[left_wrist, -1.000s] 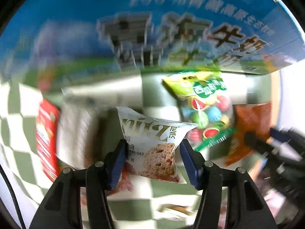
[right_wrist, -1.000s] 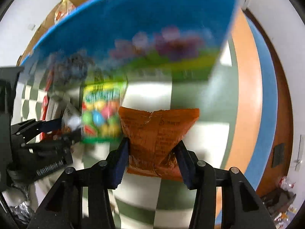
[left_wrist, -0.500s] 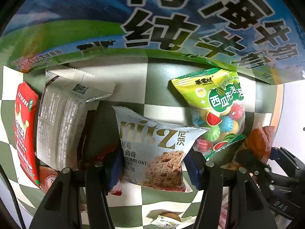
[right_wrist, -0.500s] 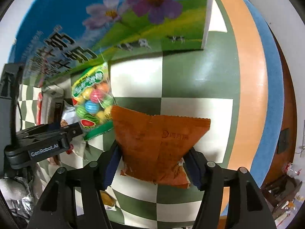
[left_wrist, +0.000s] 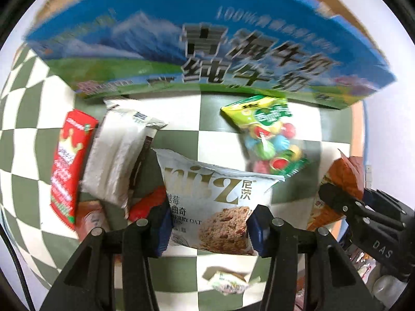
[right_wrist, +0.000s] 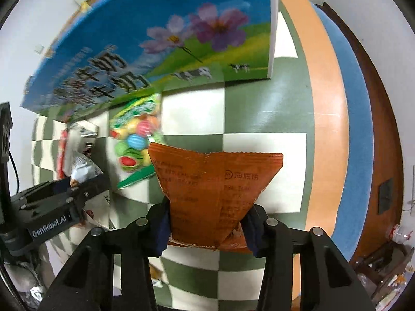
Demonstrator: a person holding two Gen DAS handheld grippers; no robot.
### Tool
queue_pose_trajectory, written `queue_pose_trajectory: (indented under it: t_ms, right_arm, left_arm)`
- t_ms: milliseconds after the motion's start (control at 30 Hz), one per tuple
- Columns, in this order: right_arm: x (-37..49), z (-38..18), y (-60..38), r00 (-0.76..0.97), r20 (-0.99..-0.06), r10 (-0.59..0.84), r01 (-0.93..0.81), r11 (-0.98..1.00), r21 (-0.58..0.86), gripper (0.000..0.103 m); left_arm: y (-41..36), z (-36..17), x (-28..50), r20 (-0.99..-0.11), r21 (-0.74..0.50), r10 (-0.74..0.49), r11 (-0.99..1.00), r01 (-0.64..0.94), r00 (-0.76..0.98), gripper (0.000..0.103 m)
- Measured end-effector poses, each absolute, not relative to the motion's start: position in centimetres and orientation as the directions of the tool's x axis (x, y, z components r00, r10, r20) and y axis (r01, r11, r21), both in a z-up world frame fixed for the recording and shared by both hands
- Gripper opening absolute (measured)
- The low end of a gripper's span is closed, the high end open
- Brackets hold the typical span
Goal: Organize snacks
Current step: 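Drop both packets into the box and open both grippers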
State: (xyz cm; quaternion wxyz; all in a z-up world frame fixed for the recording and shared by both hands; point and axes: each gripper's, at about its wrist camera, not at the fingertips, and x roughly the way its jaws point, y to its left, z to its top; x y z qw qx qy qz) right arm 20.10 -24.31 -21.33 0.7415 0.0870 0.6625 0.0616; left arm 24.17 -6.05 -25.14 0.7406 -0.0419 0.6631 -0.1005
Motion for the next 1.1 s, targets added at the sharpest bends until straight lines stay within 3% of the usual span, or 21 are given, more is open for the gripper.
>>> queue_pose_trajectory:
  t_ms: [300, 500, 600, 800, 1100]
  right_arm:
    - [20.4, -12.3, -22.6, 0.246, -0.916, 0.318, -0.057, 0.948, 0.314, 0.048]
    - [24.9, -6.5, -20.1, 0.347, -0.868, 0.354, -0.131, 0.935, 0.329, 0.048]
    - [28.5, -5.3, -19.0, 0.365, -0.86, 0.357, -0.156, 0.934, 0.322, 0.048]
    - [34.9, -8.2, -15.4, 0.306, -0.885, 0.35, -0.173, 0.935, 0.31, 0.048]
    - [37.6, -15.5, -12.6, 0.109, -0.923, 0.37, -0.171, 0.921, 0.349, 0.048]
  left_arm:
    - [-4.9, -15.5, 25.5, -0.936, -0.251, -0.273, 0.96, 0.122, 0.223, 0.046]
    - [-2.0, -11.6, 31.7, -0.933, -0.195, -0.22, 0.974, 0.114, 0.285, 0.046]
    - [-1.4, -11.5, 35.3, -0.945, -0.109, -0.145, 0.985, 0.135, 0.294, 0.047]
    - [-0.5, -15.4, 42.3, -0.98, 0.001, -0.027, 0.99, 0.141, 0.198, 0.047]
    - [0.3, -21.5, 44.7, -1.0, 0.027, 0.026, 0.992, 0.121, 0.005, 0.047]
